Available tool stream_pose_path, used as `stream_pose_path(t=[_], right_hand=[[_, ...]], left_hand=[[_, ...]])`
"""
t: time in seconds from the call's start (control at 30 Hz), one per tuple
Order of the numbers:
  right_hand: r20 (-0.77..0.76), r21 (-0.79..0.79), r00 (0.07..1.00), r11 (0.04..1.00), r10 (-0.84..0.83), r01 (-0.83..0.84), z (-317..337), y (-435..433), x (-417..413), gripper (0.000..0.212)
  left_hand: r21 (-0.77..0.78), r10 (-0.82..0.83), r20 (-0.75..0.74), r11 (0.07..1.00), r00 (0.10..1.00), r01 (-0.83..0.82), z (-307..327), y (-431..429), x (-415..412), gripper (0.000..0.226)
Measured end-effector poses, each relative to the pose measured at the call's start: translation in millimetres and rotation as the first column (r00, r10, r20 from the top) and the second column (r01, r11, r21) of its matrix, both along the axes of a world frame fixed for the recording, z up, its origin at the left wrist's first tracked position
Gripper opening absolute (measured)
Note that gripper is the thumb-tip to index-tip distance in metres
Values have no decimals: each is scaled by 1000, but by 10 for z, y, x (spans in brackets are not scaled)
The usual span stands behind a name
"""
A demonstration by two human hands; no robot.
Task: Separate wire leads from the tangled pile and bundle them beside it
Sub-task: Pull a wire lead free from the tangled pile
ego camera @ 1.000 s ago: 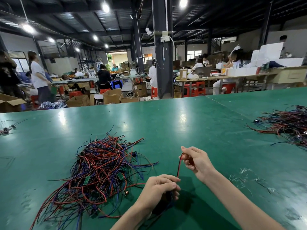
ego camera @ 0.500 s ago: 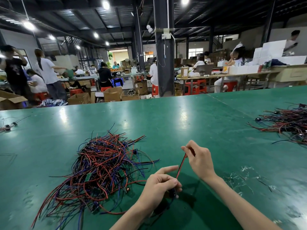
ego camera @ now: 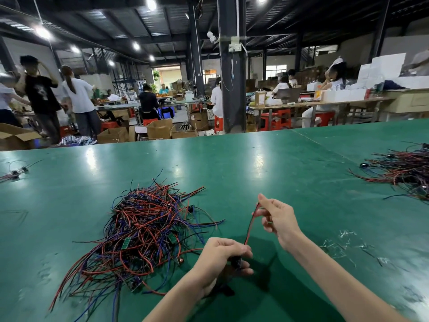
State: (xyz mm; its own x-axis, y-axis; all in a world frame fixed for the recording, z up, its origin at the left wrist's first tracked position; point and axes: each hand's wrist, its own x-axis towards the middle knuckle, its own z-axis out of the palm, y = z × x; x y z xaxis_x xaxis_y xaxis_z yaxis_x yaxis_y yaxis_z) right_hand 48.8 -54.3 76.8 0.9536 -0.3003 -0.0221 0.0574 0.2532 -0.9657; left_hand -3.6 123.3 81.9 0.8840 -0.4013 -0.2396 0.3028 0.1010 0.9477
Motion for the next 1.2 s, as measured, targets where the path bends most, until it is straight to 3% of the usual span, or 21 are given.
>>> stream_pose_path(t=[0.13, 0.27, 0.4, 0.67, 0.87, 1.03, 1.2], right_hand=[[-127, -49, 983, 989, 134, -142, 7, 126, -100, 48], [-231, -118, 893, 899, 387, -421, -48, 427, -303, 31], [-191, -105, 827, 826, 529, -553, -78, 673, -458, 13], [-90, -124, 857, 848, 507, -515, -112, 757, -526, 15], [-127, -365, 827, 749, 548, -552, -42, 675, -509, 22], [-68, -113, 878, 871, 474, -479, -41, 674, -501, 26], [-64, -52, 897, 896, 437, -440, -62, 681, -508, 27]], left_hand=[[-17, 197, 111, 980, 974, -196, 85, 131, 144, 24], [-138, 397, 133, 915, 908, -379, 105, 239, 284, 20], [-149, 426, 109, 900, 898, -409, 75, 264, 285, 15], [-51, 410, 229, 911, 883, -409, 65, 242, 285, 13], [-15, 367, 196, 928, 909, -372, 73, 296, 336, 15], [-107, 281, 82, 956, 956, -272, 68, 259, 317, 22], [-50, 198, 194, 980, 961, -191, 15, 214, 266, 18]])
